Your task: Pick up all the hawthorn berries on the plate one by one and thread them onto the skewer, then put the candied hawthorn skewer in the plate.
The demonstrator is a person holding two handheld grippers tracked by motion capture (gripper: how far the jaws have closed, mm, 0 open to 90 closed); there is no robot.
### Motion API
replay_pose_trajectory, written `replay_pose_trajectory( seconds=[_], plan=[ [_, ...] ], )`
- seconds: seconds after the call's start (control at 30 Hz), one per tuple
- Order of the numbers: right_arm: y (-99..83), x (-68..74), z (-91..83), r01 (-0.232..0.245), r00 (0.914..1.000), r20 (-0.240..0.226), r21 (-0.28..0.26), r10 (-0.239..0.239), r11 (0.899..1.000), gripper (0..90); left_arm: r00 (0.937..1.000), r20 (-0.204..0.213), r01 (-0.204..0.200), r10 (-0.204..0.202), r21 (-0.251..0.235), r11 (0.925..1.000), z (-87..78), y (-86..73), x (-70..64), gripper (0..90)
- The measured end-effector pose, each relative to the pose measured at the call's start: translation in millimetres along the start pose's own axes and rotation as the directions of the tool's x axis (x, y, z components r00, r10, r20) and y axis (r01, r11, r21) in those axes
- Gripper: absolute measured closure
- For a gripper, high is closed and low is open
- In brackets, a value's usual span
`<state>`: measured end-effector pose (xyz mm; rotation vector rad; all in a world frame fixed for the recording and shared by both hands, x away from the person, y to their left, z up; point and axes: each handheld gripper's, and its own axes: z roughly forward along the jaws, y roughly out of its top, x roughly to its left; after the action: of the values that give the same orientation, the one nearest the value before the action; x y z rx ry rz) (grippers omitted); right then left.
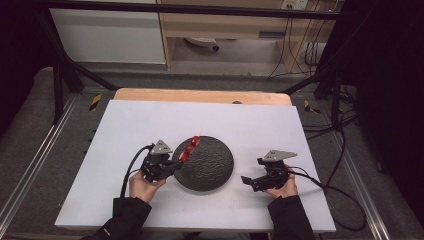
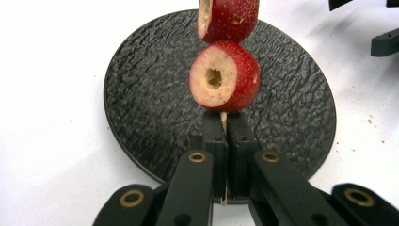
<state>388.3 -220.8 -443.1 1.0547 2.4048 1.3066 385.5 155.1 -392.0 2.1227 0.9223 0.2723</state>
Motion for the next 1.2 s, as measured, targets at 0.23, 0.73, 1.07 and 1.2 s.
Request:
replay_pose_trajectory(
  seconds=[0.23, 0.73, 1.07, 1.2],
  plan=[
    [-7.0, -0.5, -5.7, 0.015, 0.9999, 0.008, 0.024, -0.015, 1.0, 0.5, 0.9999, 0.005, 0.01, -0.011, 0.027, 0.9996, 9.5, 8.9, 2.3, 87.7],
    [-14.3, -3.4, -13.8, 0.011, 0.9997, 0.024, 0.027, -0.011, 1.0, 0.5, 0.9997, -0.009, 0.022, -0.021, 0.117, 0.9929, 33.8, 9.0, 7.9, 87.7],
    [-16.5, -4.0, -16.5, 0.002, 0.9998, 0.022, 0.024, -0.003, 1.0, 0.5, 0.9997, -0.019, -0.01, 0.014, 0.213, 0.977, 47.2, 4.8, -1.6, 87.7],
    [-16.9, -4.1, -17.0, 0.003, 0.9998, 0.017, 0.019, -0.003, 1.0, 0.5, 0.9996, -0.03, 0.005, 0.002, 0.24, 0.9708, 52.8, 5.9, -3.4, 87.7]
  ],
)
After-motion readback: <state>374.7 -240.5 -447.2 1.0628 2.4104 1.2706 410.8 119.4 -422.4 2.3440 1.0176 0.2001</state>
